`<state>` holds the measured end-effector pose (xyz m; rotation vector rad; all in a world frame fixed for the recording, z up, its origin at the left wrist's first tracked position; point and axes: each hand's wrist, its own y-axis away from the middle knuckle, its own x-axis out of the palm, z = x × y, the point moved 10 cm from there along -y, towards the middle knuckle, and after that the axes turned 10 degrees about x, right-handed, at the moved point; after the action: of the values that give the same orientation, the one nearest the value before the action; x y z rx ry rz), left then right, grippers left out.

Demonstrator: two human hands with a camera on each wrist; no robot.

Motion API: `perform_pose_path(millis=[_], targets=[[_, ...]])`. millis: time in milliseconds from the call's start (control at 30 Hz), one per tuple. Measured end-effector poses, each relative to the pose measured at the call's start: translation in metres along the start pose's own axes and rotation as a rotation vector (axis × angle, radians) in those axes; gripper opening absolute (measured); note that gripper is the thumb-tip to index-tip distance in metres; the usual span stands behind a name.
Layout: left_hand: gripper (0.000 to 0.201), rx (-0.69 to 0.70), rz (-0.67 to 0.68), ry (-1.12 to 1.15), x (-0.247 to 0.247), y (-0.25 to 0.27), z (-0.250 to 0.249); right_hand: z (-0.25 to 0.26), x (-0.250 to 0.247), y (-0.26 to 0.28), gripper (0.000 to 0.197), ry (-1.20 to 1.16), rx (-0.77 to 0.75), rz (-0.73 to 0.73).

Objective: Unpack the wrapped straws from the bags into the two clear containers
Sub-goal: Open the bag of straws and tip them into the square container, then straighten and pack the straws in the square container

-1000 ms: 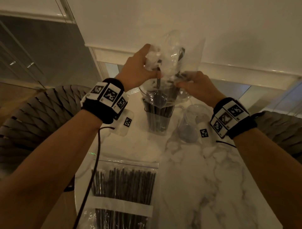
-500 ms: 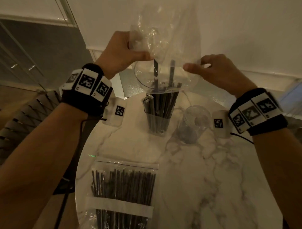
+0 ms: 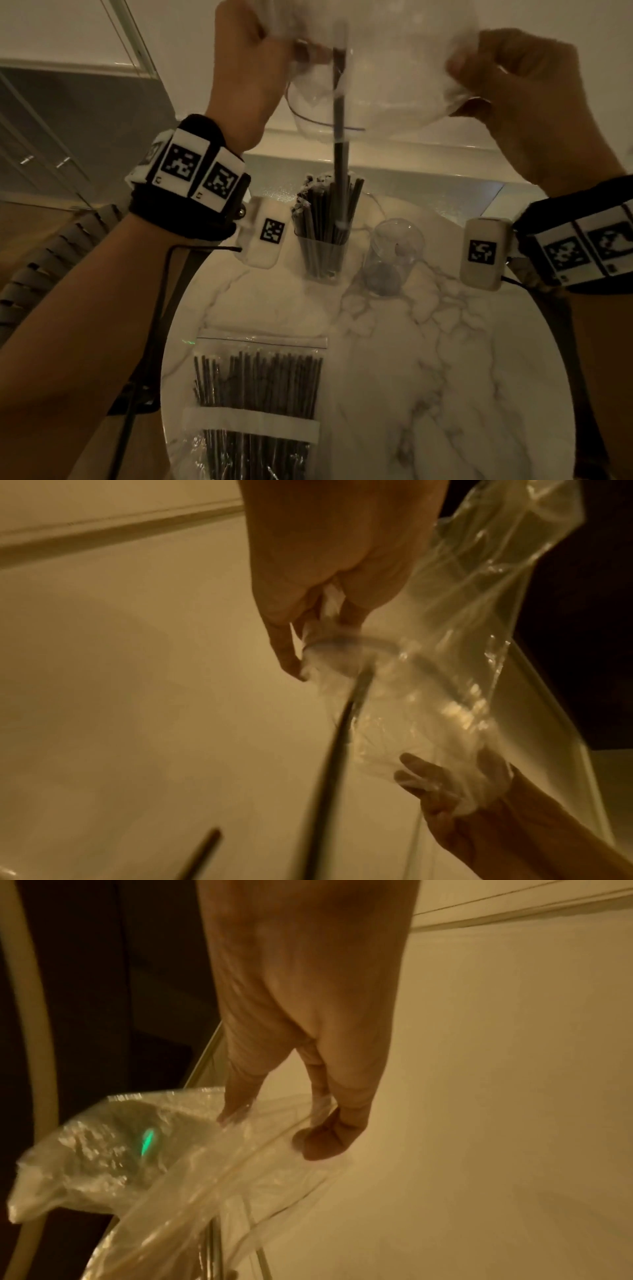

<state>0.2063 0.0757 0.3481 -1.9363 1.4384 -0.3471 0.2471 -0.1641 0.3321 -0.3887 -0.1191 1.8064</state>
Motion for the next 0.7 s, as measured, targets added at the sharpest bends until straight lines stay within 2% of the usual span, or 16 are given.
perform_pose_path(millis=[67, 133, 200, 267, 333, 400, 500, 567, 600, 633, 700], targets=[[0.017, 0.098, -0.013, 0.046, 0.011, 0.008, -0.021, 0.004, -0.008, 0.020, 0.024, -0.141, -0.008, 0.019], [0.015, 0.161, -0.038, 0.015, 0.017, 0.017, -0.031, -0.005, -0.013, 0.035, 0.022, -0.235, 0.035, 0.021], [0.016, 0.141, -0.068, -0.044, 0.021, 0.024, -0.023, -0.022, -0.009, 0.042, 0.036, -0.254, 0.104, -0.007], [0.027, 0.056, -0.114, -0.168, 0.019, 0.029, -0.009, -0.037, -0.002, 0.046, 0.053, -0.237, 0.150, -0.044], [0.041, -0.044, -0.112, -0.205, 0.023, 0.035, 0.006, -0.051, 0.004, 0.047, 0.057, -0.239, 0.188, -0.068], [0.052, -0.121, -0.121, -0.188, 0.024, 0.042, 0.020, -0.065, 0.014, 0.051, 0.061, -0.246, 0.243, -0.027], [0.053, -0.202, -0.213, -0.116, 0.018, 0.049, 0.036, -0.087, 0.039, 0.059, 0.099, -0.132, 0.320, 0.122], [0.053, -0.233, -0.251, -0.036, 0.013, 0.051, 0.044, -0.096, 0.057, 0.063, 0.122, -0.031, 0.309, 0.164], [0.050, -0.240, -0.264, 0.041, 0.013, 0.053, 0.047, -0.095, 0.066, 0.064, 0.127, 0.009, 0.276, 0.173], [0.043, -0.227, -0.260, 0.110, 0.015, 0.053, 0.049, -0.094, 0.074, 0.064, 0.125, 0.018, 0.247, 0.173], [0.023, -0.191, -0.175, 0.085, 0.024, 0.058, 0.041, -0.093, 0.079, 0.067, 0.102, -0.058, 0.230, 0.144]])
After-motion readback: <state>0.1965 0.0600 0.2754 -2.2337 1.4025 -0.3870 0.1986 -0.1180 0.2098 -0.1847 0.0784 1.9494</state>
